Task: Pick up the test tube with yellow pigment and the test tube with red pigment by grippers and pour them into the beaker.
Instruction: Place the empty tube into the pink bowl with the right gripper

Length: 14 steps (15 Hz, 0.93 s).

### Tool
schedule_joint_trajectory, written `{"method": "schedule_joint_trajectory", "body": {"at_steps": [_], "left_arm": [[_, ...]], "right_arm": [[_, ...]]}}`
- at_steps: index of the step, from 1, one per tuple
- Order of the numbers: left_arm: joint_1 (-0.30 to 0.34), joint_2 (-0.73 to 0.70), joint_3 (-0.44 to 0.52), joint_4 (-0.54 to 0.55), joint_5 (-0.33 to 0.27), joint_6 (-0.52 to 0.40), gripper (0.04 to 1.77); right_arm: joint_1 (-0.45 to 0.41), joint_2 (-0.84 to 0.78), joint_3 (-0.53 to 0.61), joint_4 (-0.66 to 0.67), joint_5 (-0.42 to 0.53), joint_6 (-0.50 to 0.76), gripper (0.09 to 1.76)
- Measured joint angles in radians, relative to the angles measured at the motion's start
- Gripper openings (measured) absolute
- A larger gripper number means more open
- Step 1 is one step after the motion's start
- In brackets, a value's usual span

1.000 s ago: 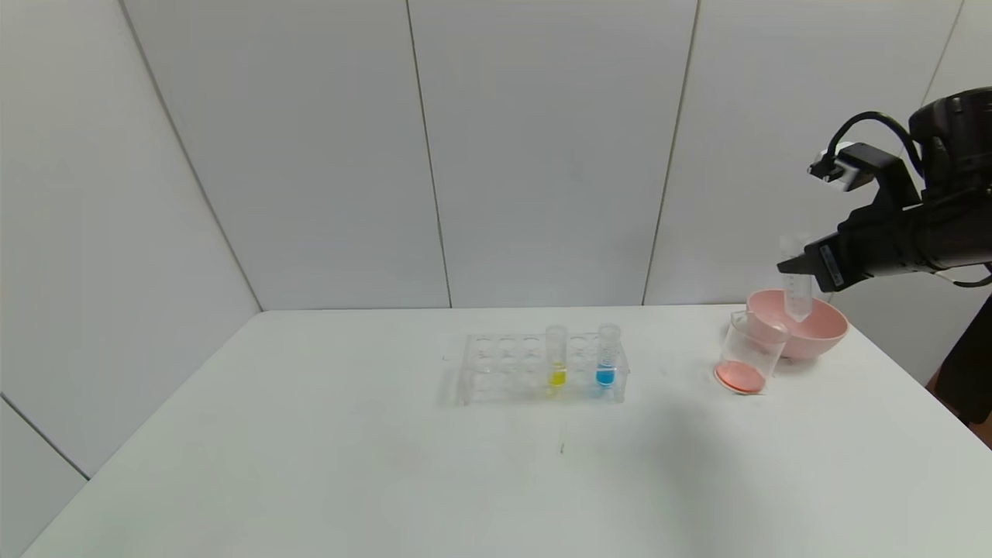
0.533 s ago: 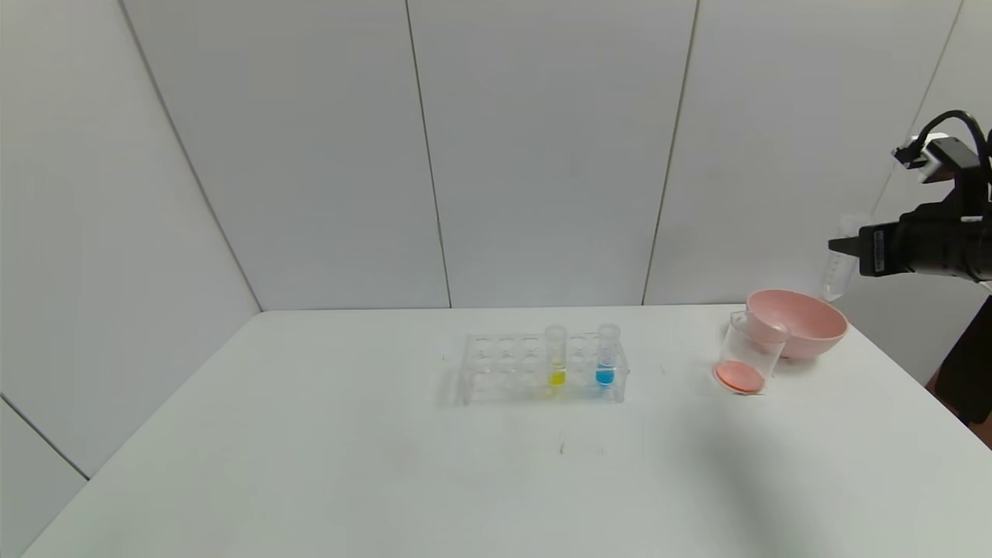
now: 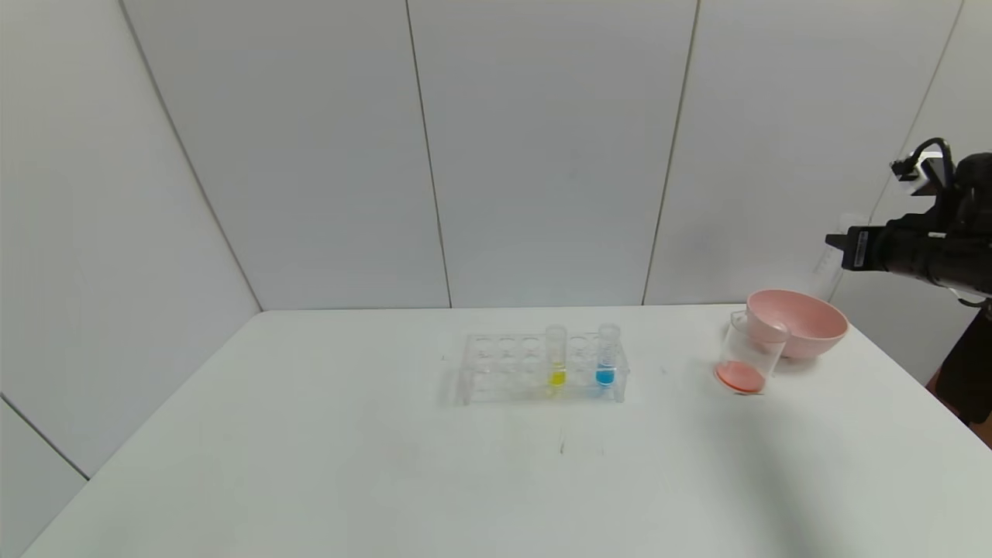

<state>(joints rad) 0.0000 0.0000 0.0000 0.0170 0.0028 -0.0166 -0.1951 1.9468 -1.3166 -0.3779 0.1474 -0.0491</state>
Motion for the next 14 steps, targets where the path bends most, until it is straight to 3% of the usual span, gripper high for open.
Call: {"method": "schedule_joint_trajectory", "body": {"at_steps": [4, 14], "left_arm": [[0.0, 0.0, 0.0, 0.0, 0.0, 0.0, 1.72], [0.0, 0.0, 0.0, 0.0, 0.0, 0.0, 1.72]], "right_arm": [[-0.035, 0.119, 0.002, -0.158, -0.001, 0.001, 0.5], [-0.05, 0.214, 0.003, -0.186, 0.001, -0.002, 0.5]]}}
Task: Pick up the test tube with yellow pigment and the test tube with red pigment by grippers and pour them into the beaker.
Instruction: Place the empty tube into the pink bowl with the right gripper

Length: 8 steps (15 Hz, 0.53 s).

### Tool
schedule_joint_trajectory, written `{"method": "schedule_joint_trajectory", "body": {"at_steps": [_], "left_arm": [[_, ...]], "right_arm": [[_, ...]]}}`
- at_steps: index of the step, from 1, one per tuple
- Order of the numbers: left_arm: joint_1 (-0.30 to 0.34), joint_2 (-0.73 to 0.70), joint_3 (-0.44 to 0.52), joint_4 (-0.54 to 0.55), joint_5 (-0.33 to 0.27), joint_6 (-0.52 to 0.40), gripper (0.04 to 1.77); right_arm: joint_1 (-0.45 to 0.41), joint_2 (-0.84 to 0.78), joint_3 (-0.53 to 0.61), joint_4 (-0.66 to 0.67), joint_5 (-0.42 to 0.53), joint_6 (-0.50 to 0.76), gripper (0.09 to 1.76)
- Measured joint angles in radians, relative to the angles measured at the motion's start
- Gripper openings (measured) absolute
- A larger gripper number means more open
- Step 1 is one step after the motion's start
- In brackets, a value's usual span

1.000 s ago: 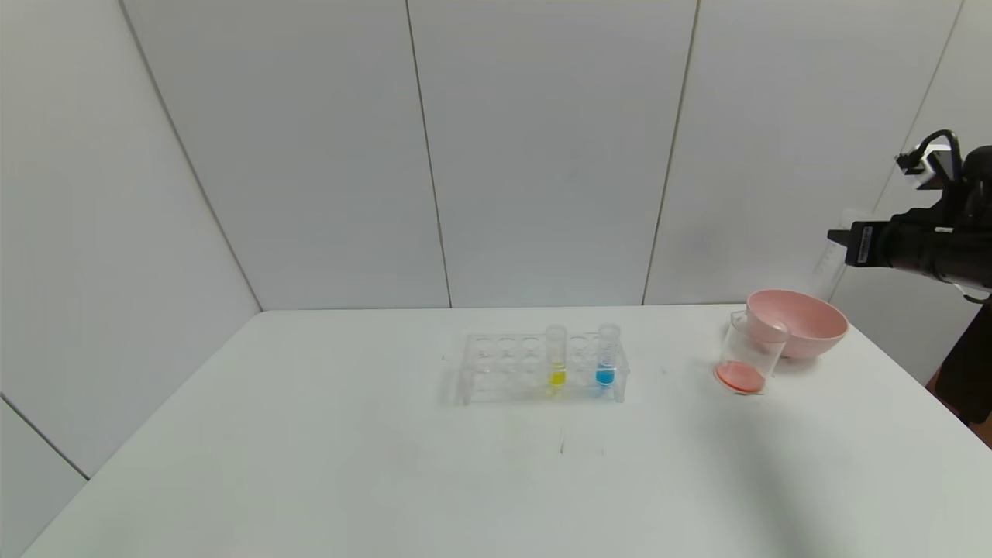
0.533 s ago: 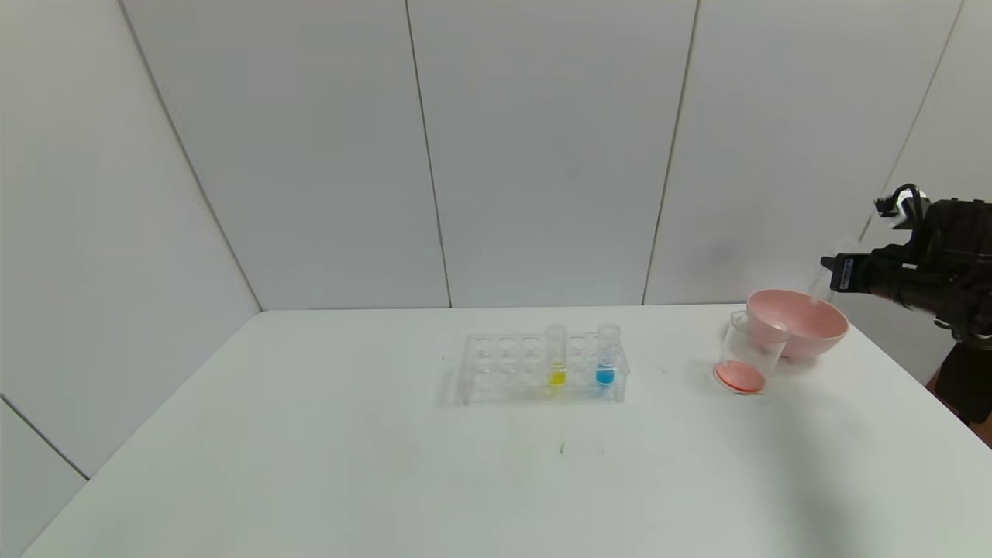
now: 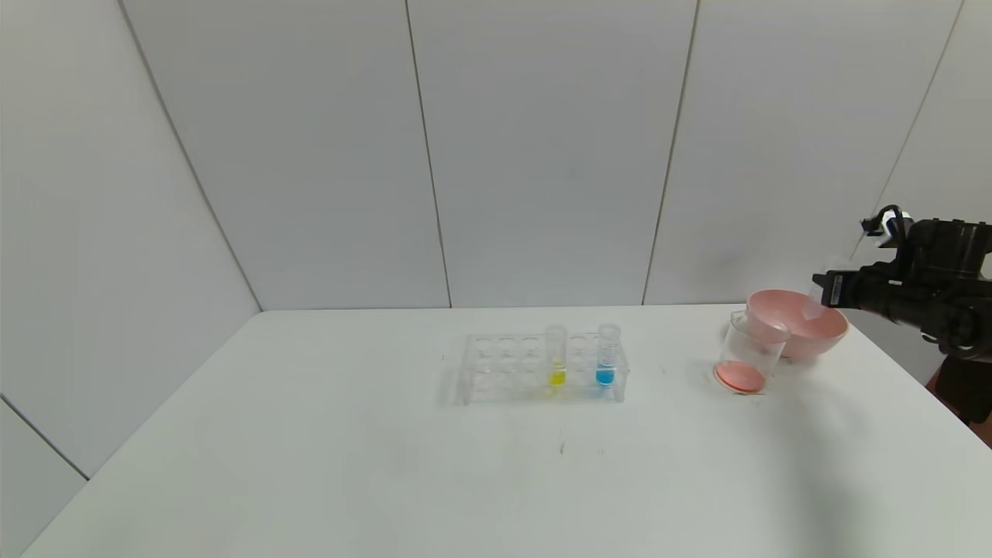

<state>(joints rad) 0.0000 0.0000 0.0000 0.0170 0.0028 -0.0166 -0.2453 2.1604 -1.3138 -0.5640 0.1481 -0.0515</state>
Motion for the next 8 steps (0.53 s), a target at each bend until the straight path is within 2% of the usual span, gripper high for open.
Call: {"method": "schedule_joint_trajectory", "body": {"at_steps": [4, 6, 8], "left_arm": [[0.0, 0.0, 0.0, 0.0, 0.0, 0.0, 1.72], [0.0, 0.0, 0.0, 0.0, 0.0, 0.0, 1.72], [0.0, 0.0, 0.0, 0.0, 0.0, 0.0, 1.72]], "right_arm": [[0.0, 0.003, 0.005, 0.0, 0.003, 0.0, 0.5], [0.0, 0.003, 0.006, 0.002, 0.005, 0.001, 0.77], [0.0, 0.003, 0.005, 0.002, 0.004, 0.001, 0.98]]}}
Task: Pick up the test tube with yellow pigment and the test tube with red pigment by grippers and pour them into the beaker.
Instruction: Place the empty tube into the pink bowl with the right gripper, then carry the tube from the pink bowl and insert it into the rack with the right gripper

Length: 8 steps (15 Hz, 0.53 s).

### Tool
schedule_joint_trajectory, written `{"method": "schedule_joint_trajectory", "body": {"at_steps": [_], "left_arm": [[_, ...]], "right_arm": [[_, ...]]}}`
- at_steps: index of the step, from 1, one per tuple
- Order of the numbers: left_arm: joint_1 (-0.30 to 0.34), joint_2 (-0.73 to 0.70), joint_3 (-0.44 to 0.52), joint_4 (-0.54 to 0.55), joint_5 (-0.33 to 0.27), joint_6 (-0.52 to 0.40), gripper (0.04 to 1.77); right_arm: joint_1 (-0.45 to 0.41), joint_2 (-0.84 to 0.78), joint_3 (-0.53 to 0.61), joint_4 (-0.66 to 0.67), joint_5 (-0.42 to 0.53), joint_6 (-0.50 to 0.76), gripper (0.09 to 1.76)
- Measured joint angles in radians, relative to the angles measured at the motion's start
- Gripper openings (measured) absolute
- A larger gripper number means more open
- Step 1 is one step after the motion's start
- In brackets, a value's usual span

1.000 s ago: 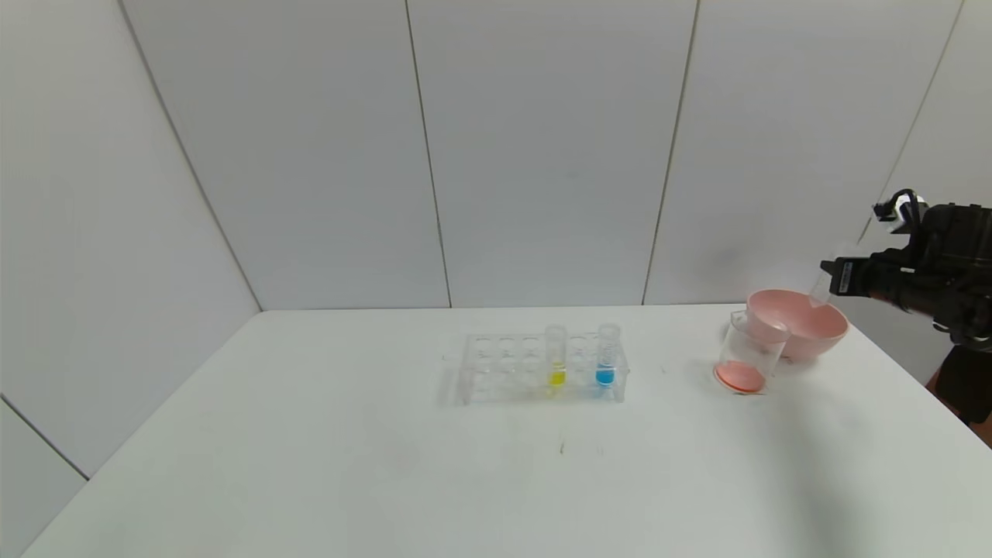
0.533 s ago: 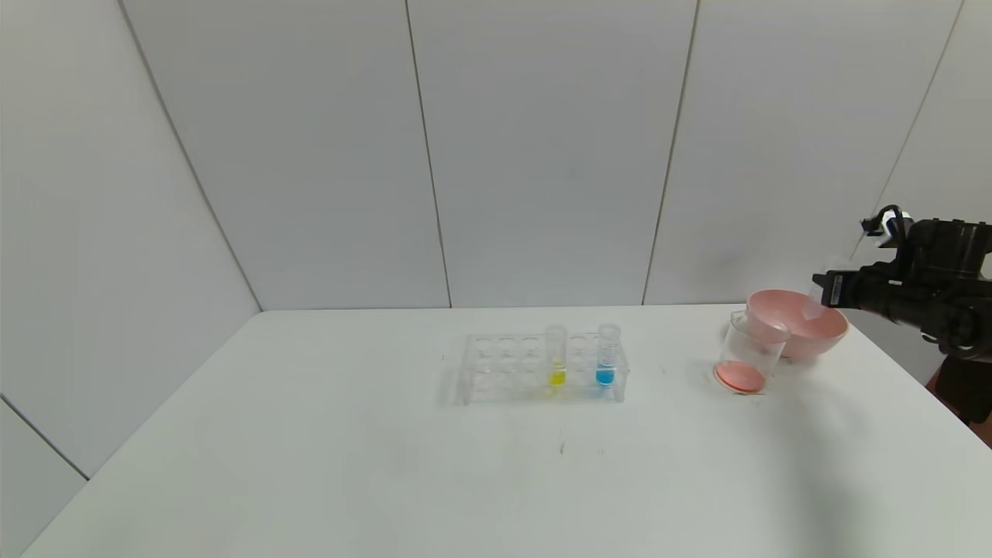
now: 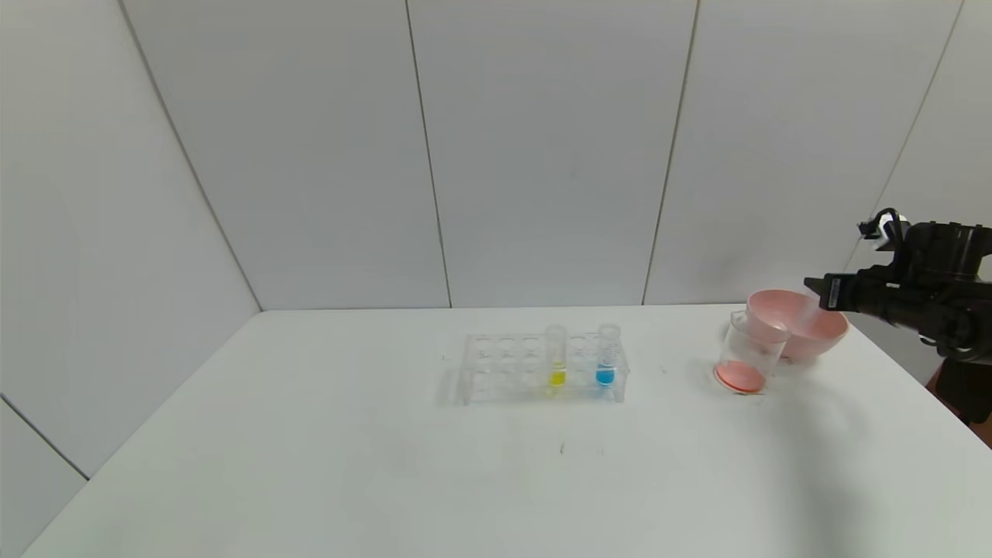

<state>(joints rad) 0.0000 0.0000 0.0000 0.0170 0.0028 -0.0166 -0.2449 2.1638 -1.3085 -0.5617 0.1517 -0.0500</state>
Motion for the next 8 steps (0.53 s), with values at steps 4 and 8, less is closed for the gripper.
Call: {"method": "schedule_joint_trajectory", "body": {"at_steps": [4, 8], "left_arm": [[0.0, 0.0, 0.0, 0.0, 0.0, 0.0, 1.72], [0.0, 0.0, 0.0, 0.0, 0.0, 0.0, 1.72]], "right_arm": [[0.001, -0.002, -0.001, -0.001, -0.003, -0.001, 1.28], [0.006, -0.039, -0.004, 0.004, -0.002, -0.006, 1.44]]}}
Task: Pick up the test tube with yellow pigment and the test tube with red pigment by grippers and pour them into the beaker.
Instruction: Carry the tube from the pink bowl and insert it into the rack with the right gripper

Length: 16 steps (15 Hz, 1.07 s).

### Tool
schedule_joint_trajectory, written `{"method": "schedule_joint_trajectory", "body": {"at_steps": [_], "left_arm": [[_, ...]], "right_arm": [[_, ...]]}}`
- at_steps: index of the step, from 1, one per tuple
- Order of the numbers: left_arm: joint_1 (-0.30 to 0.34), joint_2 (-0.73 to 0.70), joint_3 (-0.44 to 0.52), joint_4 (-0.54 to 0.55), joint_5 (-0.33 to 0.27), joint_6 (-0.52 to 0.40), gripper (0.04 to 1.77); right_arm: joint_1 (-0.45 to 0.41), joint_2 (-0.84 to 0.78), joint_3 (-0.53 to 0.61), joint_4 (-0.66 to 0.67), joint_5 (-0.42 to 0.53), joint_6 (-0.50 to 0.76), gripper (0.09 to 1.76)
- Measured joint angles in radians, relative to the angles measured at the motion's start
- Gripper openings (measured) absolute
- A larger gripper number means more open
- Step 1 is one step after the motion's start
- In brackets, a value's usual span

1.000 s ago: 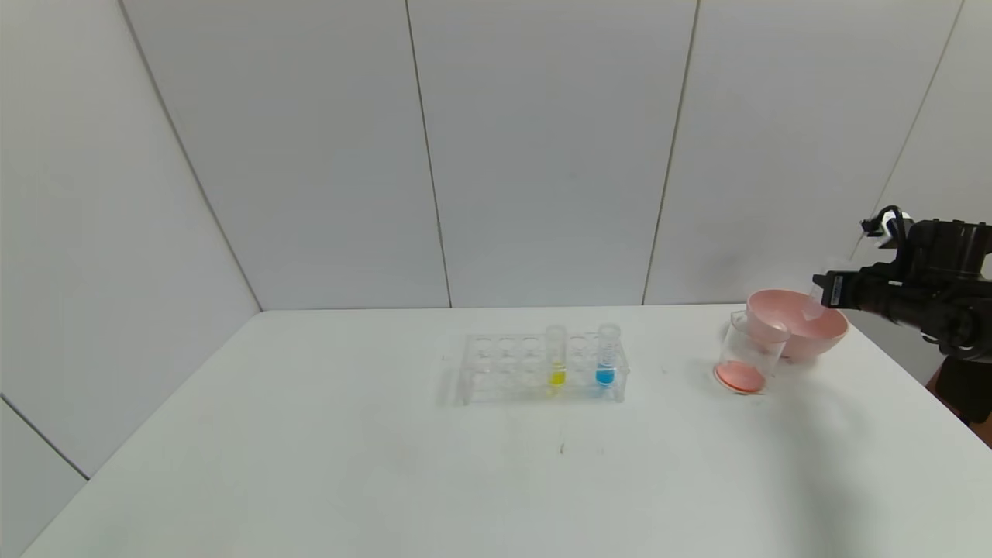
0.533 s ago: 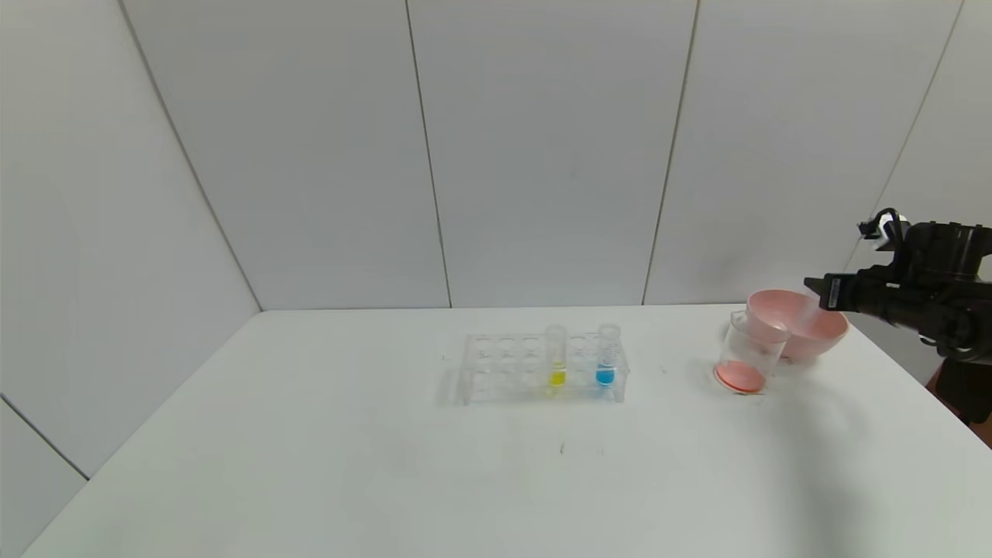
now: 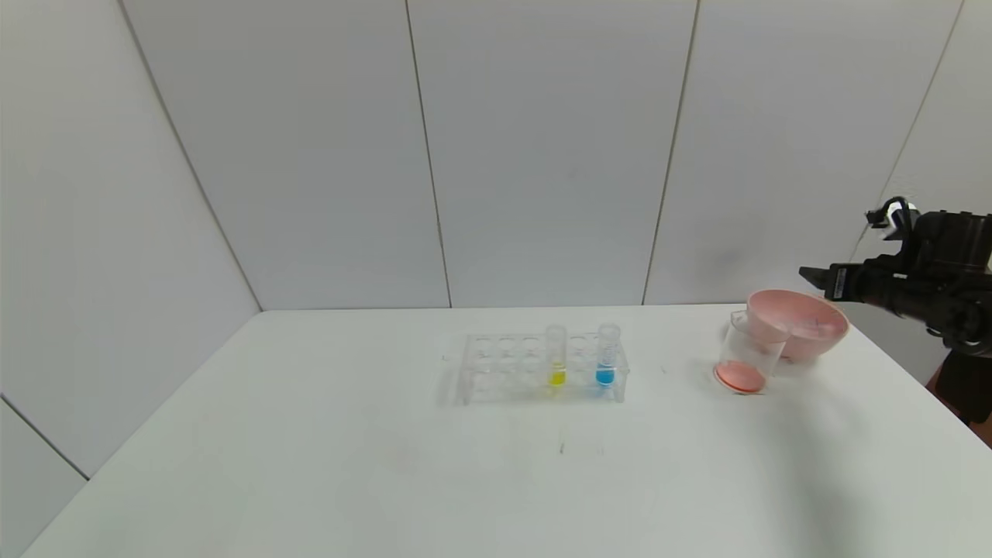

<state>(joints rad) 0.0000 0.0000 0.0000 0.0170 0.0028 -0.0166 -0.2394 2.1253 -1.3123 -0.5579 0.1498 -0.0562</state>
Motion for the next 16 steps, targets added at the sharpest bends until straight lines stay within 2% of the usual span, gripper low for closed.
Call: {"method": "schedule_joint_trajectory", "body": {"at_steps": [5, 7, 12, 16], "left_arm": [[0.0, 0.0, 0.0, 0.0, 0.0, 0.0, 1.72], [0.0, 0.0, 0.0, 0.0, 0.0, 0.0, 1.72], [0.0, 0.0, 0.0, 0.0, 0.0, 0.0, 1.72], [0.0, 0.0, 0.0, 0.0, 0.0, 0.0, 1.72]], "right_arm": [[0.06, -0.137, 0.072, 0.133, -0.012, 0.003, 1.57], [0.118, -0.212, 0.126, 0.162, -0.07, 0.013, 1.6], [0.349, -0.406, 0.264, 0.274, -0.265, 0.136, 1.65], [0.581, -0.54, 0.344, 0.4, -0.435, 0.267, 1.67]]}}
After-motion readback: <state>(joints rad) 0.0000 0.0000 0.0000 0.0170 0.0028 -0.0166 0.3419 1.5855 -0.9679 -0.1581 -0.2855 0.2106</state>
